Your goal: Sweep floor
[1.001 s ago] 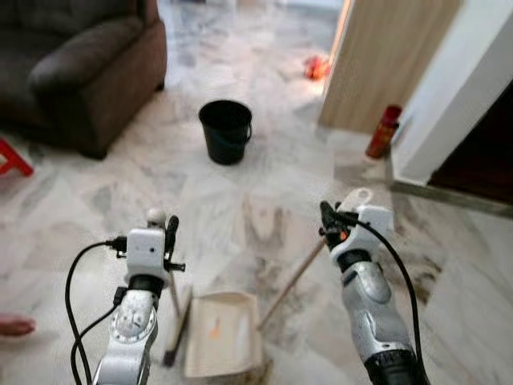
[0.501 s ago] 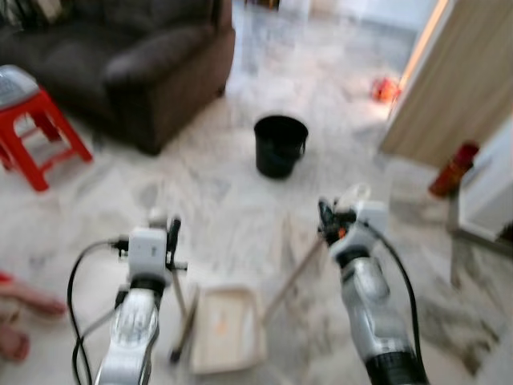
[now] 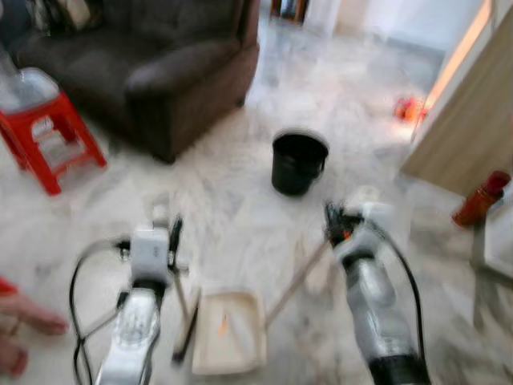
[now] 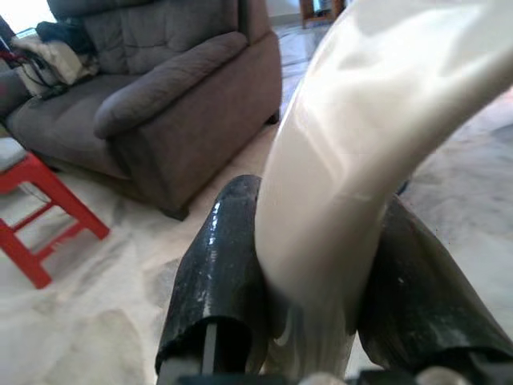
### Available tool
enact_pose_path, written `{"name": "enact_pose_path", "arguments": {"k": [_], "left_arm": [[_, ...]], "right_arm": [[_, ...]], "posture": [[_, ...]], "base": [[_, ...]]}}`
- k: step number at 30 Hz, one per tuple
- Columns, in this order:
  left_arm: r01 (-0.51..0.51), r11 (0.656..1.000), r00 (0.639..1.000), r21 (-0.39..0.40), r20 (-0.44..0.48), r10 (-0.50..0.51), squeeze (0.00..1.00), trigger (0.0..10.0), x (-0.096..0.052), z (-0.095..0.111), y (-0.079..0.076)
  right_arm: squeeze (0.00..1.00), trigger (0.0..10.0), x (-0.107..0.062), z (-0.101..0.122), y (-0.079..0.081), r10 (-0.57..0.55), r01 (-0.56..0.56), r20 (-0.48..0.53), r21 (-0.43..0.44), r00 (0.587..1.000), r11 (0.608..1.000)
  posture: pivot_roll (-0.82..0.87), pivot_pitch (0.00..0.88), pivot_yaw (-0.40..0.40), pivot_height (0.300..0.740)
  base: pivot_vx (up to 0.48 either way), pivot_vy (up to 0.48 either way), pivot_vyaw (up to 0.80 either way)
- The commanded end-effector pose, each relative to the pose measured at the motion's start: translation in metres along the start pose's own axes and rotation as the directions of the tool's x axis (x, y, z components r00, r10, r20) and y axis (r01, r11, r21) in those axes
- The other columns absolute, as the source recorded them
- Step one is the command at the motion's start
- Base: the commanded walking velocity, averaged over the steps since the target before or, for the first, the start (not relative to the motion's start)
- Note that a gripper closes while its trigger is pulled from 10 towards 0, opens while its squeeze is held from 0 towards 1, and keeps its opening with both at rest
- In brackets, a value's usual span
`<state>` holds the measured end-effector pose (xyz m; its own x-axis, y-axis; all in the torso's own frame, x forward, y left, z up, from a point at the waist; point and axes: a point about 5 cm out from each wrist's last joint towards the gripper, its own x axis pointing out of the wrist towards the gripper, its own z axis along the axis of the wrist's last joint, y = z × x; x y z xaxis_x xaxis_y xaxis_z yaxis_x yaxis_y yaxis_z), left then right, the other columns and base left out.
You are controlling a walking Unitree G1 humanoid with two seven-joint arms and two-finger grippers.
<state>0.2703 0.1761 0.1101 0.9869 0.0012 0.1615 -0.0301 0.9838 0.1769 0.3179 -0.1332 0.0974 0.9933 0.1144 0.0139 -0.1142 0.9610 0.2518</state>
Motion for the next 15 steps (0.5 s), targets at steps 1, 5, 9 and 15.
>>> {"name": "enact_pose_path", "arguments": {"k": [1, 5, 9, 15], "left_arm": [[0.007, 1.0, 1.0, -0.004, 0.031, -0.006, 0.0, 10.0, 0.0013, 0.0065, -0.0035], [0.008, 1.0, 1.0, -0.003, 0.03, -0.008, 0.0, 10.0, 0.0016, 0.0069, -0.0024], [0.009, 1.0, 1.0, -0.001, 0.029, -0.009, 0.0, 10.0, 0.0016, 0.007, -0.0018], [0.009, 1.0, 1.0, 0.002, 0.029, -0.009, 0.0, 10.0, 0.0018, 0.0073, -0.0012]], "right_arm": [[0.0, 10.0, 0.0006, 0.0068, -0.0039, -0.01, 0.009, 0.028, 0.024, 1.0, 1.0], [0.0, 10.0, 0.0009, 0.0069, -0.0025, -0.008, 0.007, 0.029, 0.021, 1.0, 1.0], [0.0, 10.0, 0.0007, 0.0078, -0.0021, -0.006, 0.006, 0.034, 0.023, 0.999, 1.0], [0.0, 10.0, 0.0006, 0.0081, -0.0023, -0.009, 0.008, 0.037, 0.027, 0.999, 1.0]], "posture": [[0.16, 0.12, -0.027, 0.74], [0.16, 0.122, -0.023, 0.74], [0.16, 0.124, -0.021, 0.74], [0.16, 0.128, -0.02, 0.74]], "base": [[0.368, 0.0, 0.0], [0.37, 0.0, 0.0], [0.371, 0.0, 0.0], [0.371, 0.0, 0.0]]}}
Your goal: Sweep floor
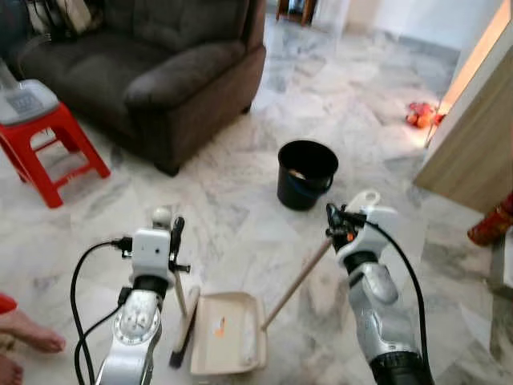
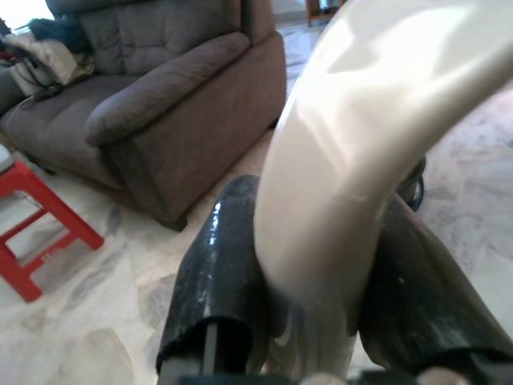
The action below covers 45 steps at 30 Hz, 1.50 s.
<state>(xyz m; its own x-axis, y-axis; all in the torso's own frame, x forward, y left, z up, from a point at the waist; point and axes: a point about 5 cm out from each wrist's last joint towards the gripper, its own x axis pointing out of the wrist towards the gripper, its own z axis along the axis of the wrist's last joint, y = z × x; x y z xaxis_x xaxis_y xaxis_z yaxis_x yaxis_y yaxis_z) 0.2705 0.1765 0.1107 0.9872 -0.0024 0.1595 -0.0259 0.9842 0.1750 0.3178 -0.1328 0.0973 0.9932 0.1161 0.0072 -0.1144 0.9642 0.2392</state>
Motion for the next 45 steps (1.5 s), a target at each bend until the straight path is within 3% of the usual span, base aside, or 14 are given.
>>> {"name": "enact_pose_path", "arguments": {"k": [1, 45], "left_arm": [[0.005, 1.0, 1.0, 0.005, 0.03, -0.005, 0.0, 10.0, 0.0015, 0.0069, -0.0016], [0.022, 1.0, 0.999, 0.014, 0.024, -0.022, 0.0, 10.0, 0.0015, 0.0055, -0.0054]], "right_arm": [[0.0, 10.0, 0.0004, 0.0082, -0.0024, -0.009, 0.008, 0.044, 0.042, 0.999, 0.999], [0.0, 10.0, 0.0011, 0.0091, -0.0022, -0.009, 0.007, 0.051, 0.035, 0.999, 0.999]], "posture": [[0.16, 0.132, -0.019, 0.74], [0.17, 0.106, -0.021, 0.74]], "base": [[0.375, 0.0, 0.0], [0.372, 0.0, 0.0]]}}
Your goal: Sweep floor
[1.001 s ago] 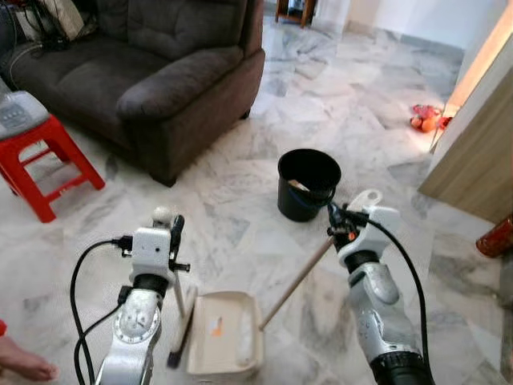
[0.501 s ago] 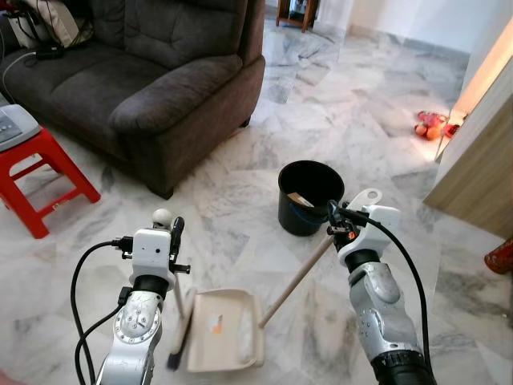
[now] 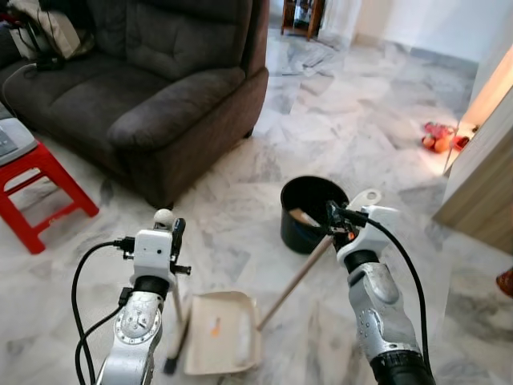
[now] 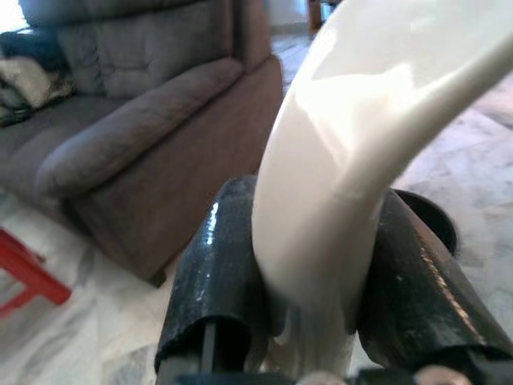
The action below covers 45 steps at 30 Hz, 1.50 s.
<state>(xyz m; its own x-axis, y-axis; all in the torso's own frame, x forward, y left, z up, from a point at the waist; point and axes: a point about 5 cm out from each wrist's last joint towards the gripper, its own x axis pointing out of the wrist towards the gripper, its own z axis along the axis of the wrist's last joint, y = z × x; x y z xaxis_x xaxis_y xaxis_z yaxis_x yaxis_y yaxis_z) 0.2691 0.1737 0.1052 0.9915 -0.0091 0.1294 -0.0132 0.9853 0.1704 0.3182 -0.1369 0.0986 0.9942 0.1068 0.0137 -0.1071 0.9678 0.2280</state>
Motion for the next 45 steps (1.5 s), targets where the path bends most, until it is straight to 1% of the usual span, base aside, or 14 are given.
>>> {"name": "enact_pose_path", "arguments": {"k": [1, 6, 11, 21, 29, 35, 39, 42, 45], "left_arm": [[0.01, 1.0, 0.999, 0.021, 0.053, -0.011, 0.0, 10.0, 0.0034, 0.0102, -0.0017], [0.009, 1.0, 0.998, 0.023, 0.055, -0.011, 0.0, 10.0, 0.0046, 0.011, -0.0017], [0.01, 1.0, 0.998, 0.023, 0.054, -0.011, 0.0, 10.0, 0.0047, 0.0109, -0.0018], [0.003, 1.0, 0.999, 0.024, 0.054, -0.004, 0.0, 10.0, 0.0048, 0.0112, -0.0014], [0.0, 1.0, 0.999, 0.022, 0.054, -0.001, 0.0, 10.0, 0.0045, 0.0112, -0.0006], [0.002, 1.0, 0.998, 0.018, 0.06, -0.003, 0.0, 10.0, 0.0049, 0.0117, -0.0014], [0.005, 1.0, 0.998, 0.015, 0.061, -0.006, 0.0, 10.0, 0.0045, 0.0114, -0.0015], [0.01, 1.0, 0.998, 0.014, 0.059, -0.01, 0.0, 10.0, 0.0042, 0.0109, -0.0016], [0.012, 1.0, 0.998, 0.014, 0.056, -0.013, 0.0, 10.0, 0.0042, 0.0107, -0.0018]], "right_arm": [[0.0, 10.0, 0.0012, 0.0069, 0.0014, -0.002, 0.0, 0.043, 0.047, 0.999, 0.999], [0.0, 10.0, 0.002, 0.0078, 0.001, -0.009, 0.006, 0.047, 0.048, 0.999, 0.999], [0.0, 10.0, 0.0011, 0.0048, 0.0011, -0.005, 0.005, 0.023, 0.035, 1.0, 0.999], [0.0, 10.0, 0.0018, 0.0044, 0.0029, -0.001, 0.0, 0.019, 0.045, 1.0, 0.999], [0.0, 10.0, 0.0015, 0.0041, 0.0029, -0.004, 0.003, 0.02, 0.037, 1.0, 0.999], [0.0, 10.0, 0.0019, 0.0046, 0.0026, -0.002, 0.001, 0.026, 0.039, 1.0, 0.999], [0.0, 10.0, 0.0022, 0.0052, 0.0028, 0.0, -0.001, 0.027, 0.035, 1.0, 0.999], [0.0, 10.0, 0.0016, 0.0052, 0.0034, 0.011, -0.011, 0.027, 0.004, 1.0, 1.0], [0.0, 10.0, 0.001, 0.0054, 0.0036, 0.012, -0.012, 0.028, 0.003, 1.0, 1.0]], "posture": [[0.17, 0.106, -0.021, 0.74], [0.17, 0.116, -0.021, 0.74], [0.17, 0.121, -0.021, 0.74], [0.17, 0.13, -0.024, 0.74], [0.17, 0.132, -0.025, 0.74], [0.17, 0.131, -0.027, 0.74], [0.17, 0.131, -0.027, 0.74], [0.17, 0.131, -0.027, 0.74], [0.17, 0.131, -0.027, 0.74]], "base": [[0.368, 0.0, 0.0], [0.372, 0.0, 0.0], [0.375, 0.0, 0.0], [0.371, 0.0, -0.78], [0.375, 0.0, -0.74], [0.359, 0.0, 0.0], [0.0, 0.0, 0.0], [0.0, 0.0, 0.0], [0.0, 0.0, 0.0]]}}
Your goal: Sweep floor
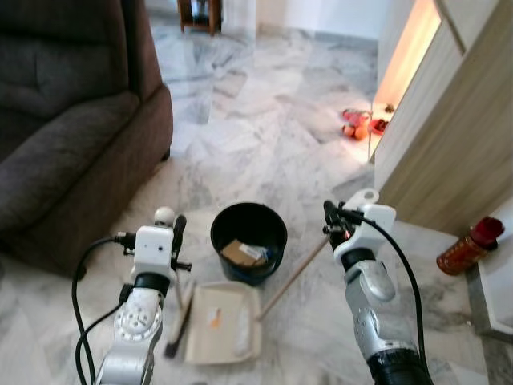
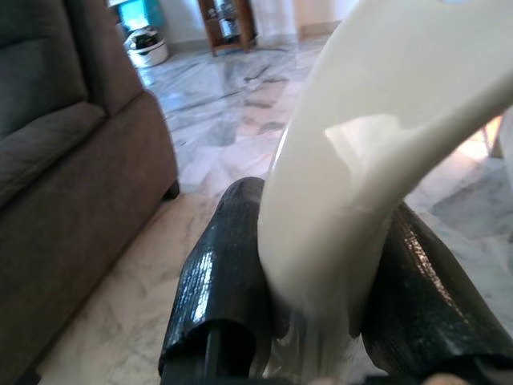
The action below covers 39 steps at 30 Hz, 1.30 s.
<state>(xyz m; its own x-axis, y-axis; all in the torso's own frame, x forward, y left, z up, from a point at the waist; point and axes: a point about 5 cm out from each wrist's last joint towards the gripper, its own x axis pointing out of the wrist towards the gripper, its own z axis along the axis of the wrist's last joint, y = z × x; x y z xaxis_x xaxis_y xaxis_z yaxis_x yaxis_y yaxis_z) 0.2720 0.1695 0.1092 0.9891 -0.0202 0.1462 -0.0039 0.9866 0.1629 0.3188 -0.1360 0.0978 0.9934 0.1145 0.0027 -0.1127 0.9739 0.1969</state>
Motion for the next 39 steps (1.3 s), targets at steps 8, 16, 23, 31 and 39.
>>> {"name": "enact_pose_path", "arguments": {"k": [8, 16, 23, 31, 39], "left_arm": [[0.008, 1.0, 0.999, 0.025, 0.033, -0.008, 0.0, 10.0, 0.0, 0.005, 0.001], [0.019, 1.0, 0.999, 0.021, 0.032, -0.019, 0.0, 10.0, 0.001, 0.005, 0.0], [0.024, 0.999, 0.999, 0.026, 0.031, -0.025, 0.0, 10.0, 0.002, 0.004, 0.002], [0.046, 0.998, 0.998, 0.034, 0.034, -0.047, 0.0, 10.0, 0.004, 0.005, -0.001], [0.052, 0.998, 0.998, 0.034, 0.031, -0.053, 0.0, 10.0, 0.005, 0.004, 0.0]], "right_arm": [[0.0, 10.0, -0.003, 0.019, 0.002, 0.024, -0.023, 0.081, -0.009, 0.996, 1.0], [0.0, 10.0, -0.014, 0.033, -0.006, 0.01, -0.006, 0.118, -0.038, 0.993, 0.999], [0.0, 10.0, -0.032, 0.055, -0.002, 0.061, -0.05, 0.139, -0.079, 0.988, 0.996], [0.0, 10.0, -0.043, 0.077, -0.001, 0.087, -0.07, 0.161, -0.108, 0.983, 0.992], [0.0, 10.0, -0.051, 0.102, 0.01, 0.119, -0.102, 0.17, -0.106, 0.978, 0.989]], "posture": [[0.17, 0.133, -0.025, 0.74], [0.16, 0.127, -0.021, 0.74], [0.15, 0.13, -0.01, 0.74], [0.14, 0.128, 0.0, 0.74], [0.13, 0.121, 0.01, 0.74]], "base": [[0.0, 0.0, 0.0], [0.0, 0.0, 0.0], [0.0, 0.0, 0.0], [0.0, 0.0, 0.0], [0.0, 0.0, 0.0]]}}
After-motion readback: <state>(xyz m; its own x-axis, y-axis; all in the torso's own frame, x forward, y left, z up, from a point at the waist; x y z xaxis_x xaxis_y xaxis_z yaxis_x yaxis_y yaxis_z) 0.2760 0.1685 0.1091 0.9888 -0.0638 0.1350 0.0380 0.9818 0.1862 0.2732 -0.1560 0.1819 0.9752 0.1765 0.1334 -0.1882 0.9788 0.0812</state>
